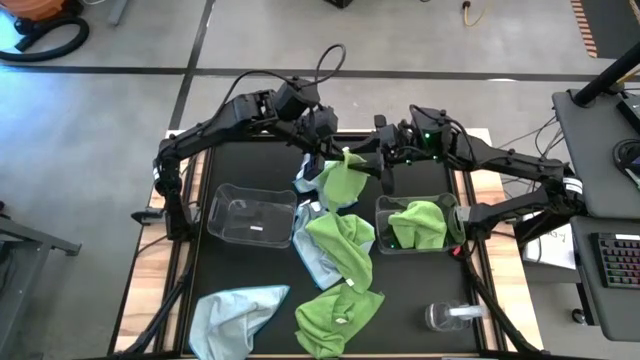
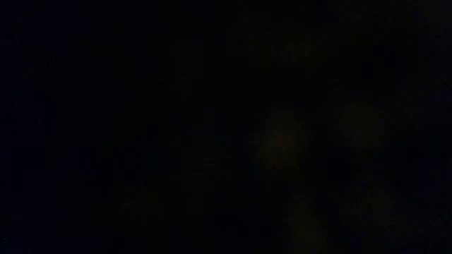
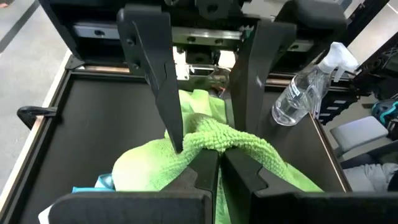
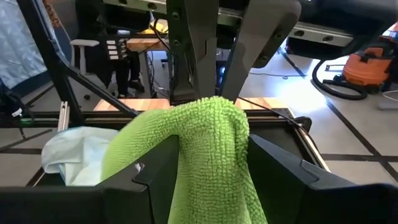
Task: Sort microfiber towel by color & place in baskets
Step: Put the green towel into the right transparent bin
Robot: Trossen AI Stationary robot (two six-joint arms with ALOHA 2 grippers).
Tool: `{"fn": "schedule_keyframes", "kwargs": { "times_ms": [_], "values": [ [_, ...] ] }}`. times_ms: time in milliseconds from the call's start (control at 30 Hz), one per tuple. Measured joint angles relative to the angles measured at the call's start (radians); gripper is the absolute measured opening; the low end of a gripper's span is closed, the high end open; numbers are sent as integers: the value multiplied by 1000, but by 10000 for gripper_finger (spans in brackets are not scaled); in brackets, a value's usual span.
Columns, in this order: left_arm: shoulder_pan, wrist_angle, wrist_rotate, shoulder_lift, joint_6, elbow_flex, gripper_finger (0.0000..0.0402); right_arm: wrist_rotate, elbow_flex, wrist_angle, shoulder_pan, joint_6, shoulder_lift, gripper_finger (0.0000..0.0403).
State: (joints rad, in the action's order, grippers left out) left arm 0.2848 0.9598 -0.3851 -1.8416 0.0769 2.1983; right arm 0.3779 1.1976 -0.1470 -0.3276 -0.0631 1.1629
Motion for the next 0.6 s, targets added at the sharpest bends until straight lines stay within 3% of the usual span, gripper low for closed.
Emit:
{"fn": "schedule_keyframes", "kwargs": {
  "times_ms": [300,600],
  "values": [
    [0,1,1,0,0,53,0,0,0,-15,1,37,0,160],
    [0,29,1,0,19,116,0,0,0,-35,0,37,0,47]
  ]
}}
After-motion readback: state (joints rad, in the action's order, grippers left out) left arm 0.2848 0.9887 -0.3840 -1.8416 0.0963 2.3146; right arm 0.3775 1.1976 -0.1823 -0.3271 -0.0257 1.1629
